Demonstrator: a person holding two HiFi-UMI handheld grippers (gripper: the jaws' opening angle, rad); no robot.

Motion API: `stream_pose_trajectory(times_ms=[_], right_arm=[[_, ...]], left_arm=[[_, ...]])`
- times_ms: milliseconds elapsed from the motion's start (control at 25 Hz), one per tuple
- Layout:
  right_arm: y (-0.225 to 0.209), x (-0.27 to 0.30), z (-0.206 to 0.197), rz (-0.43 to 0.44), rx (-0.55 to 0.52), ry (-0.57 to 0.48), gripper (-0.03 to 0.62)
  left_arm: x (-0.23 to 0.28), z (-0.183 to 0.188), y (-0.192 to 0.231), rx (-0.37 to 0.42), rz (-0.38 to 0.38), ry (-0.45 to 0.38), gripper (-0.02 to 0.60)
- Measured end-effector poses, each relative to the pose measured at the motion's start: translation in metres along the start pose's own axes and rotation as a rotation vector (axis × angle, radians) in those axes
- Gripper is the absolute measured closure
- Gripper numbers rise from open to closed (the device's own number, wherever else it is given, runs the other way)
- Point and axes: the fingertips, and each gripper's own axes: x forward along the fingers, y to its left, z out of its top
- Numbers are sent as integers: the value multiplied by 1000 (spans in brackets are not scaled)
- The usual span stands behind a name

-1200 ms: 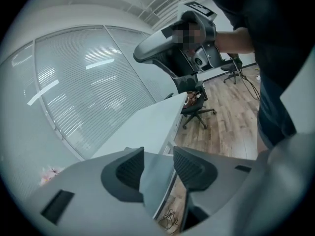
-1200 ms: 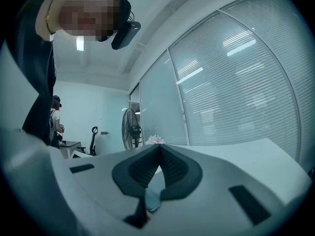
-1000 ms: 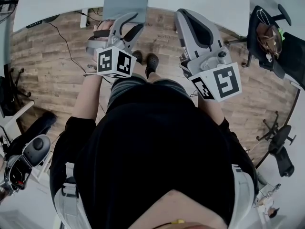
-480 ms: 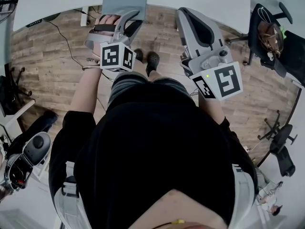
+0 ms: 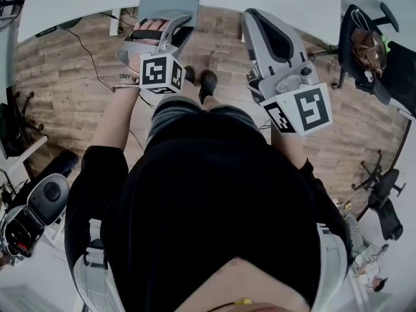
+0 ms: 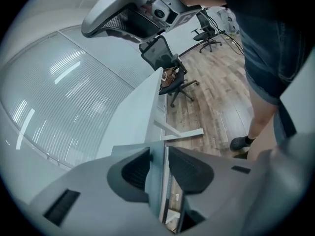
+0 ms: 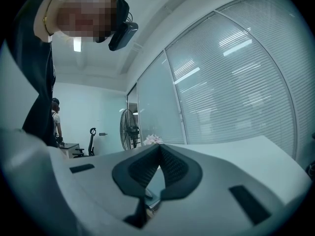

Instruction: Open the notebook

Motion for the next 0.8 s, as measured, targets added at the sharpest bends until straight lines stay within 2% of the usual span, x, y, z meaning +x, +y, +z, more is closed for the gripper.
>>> stream_pose_trajectory(times_ms=[160,360,520,680,800], right_arm=[[1,1,-1,2,2,-1,590],[5,-1,2,9,-3,-6,591],[6,0,5,14,-7,-10,591],[6,1,9,17,-10,-19,589],[8,2,10,22,-14,-23,589]], left_arm=[[1,-1,-3,-30,-17,-1,484],[-3,0,0,-190,-61,-26,509],[-5,0,4,-254,-64,-37,525],[-8,-1,9,-364,-68,-55,537],[-10,-2,12,-413,-65,-65,541]])
